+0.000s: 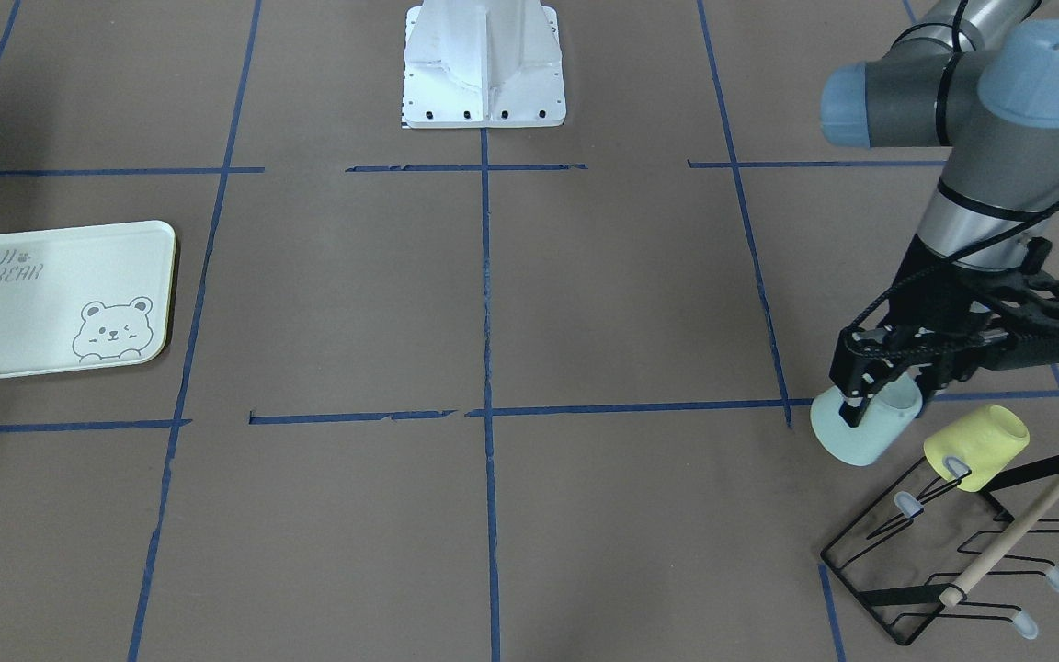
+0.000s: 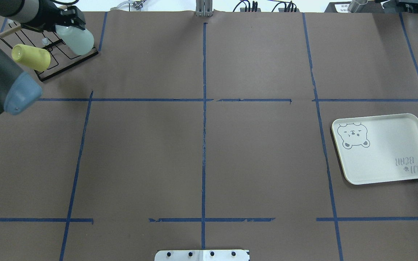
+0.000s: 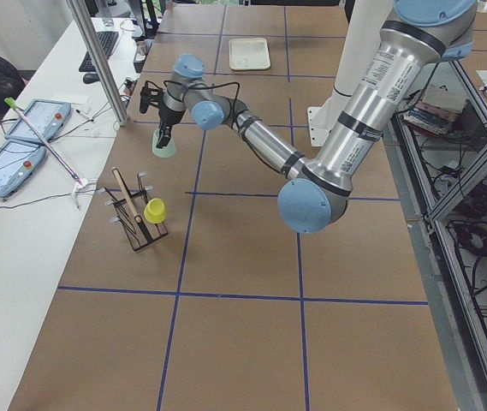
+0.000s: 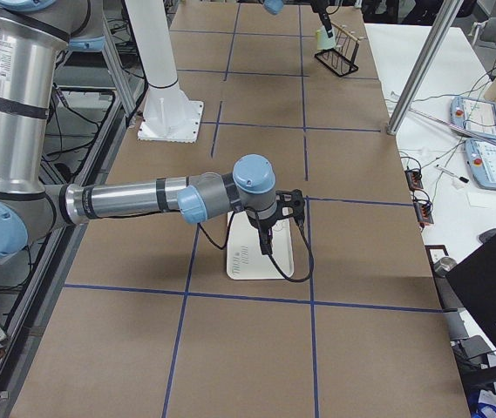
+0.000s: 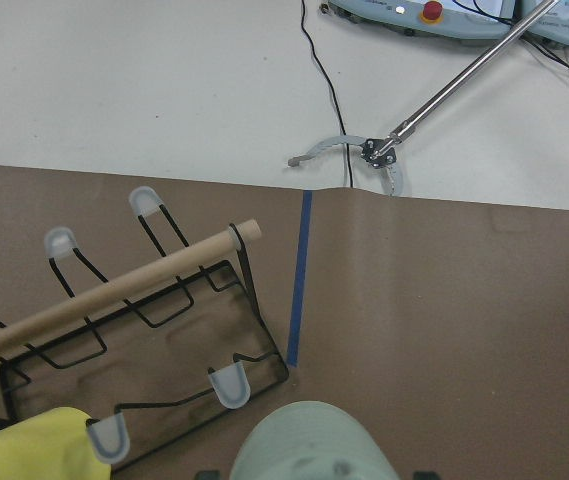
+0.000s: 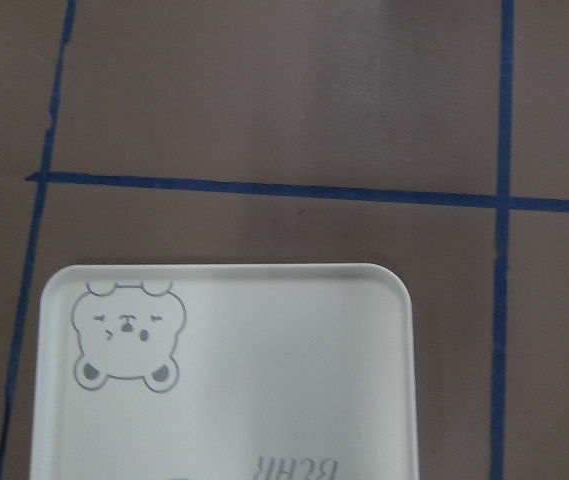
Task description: Left arm grabs green cup and hands to right arm on tray
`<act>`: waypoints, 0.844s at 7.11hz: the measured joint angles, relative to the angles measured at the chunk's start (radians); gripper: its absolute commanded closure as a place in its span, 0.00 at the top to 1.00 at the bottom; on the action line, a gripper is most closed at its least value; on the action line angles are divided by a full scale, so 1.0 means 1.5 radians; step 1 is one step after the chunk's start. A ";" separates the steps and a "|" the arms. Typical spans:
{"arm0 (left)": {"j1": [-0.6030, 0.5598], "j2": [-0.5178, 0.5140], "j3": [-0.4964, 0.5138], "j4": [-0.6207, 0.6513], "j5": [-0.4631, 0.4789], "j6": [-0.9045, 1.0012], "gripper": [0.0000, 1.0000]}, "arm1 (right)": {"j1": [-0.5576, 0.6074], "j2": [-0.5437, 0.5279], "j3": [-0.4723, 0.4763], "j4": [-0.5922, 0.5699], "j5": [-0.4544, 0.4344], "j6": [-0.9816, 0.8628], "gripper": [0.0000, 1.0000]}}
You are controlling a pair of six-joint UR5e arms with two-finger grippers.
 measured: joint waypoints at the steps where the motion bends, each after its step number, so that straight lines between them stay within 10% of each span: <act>1: 0.041 0.020 -0.011 -0.068 0.000 -0.090 0.23 | -0.033 0.001 -0.001 0.105 0.000 0.116 1.00; 6: 0.194 0.042 -0.042 -0.392 0.002 -0.452 0.21 | -0.247 0.093 -0.001 0.574 -0.153 0.743 1.00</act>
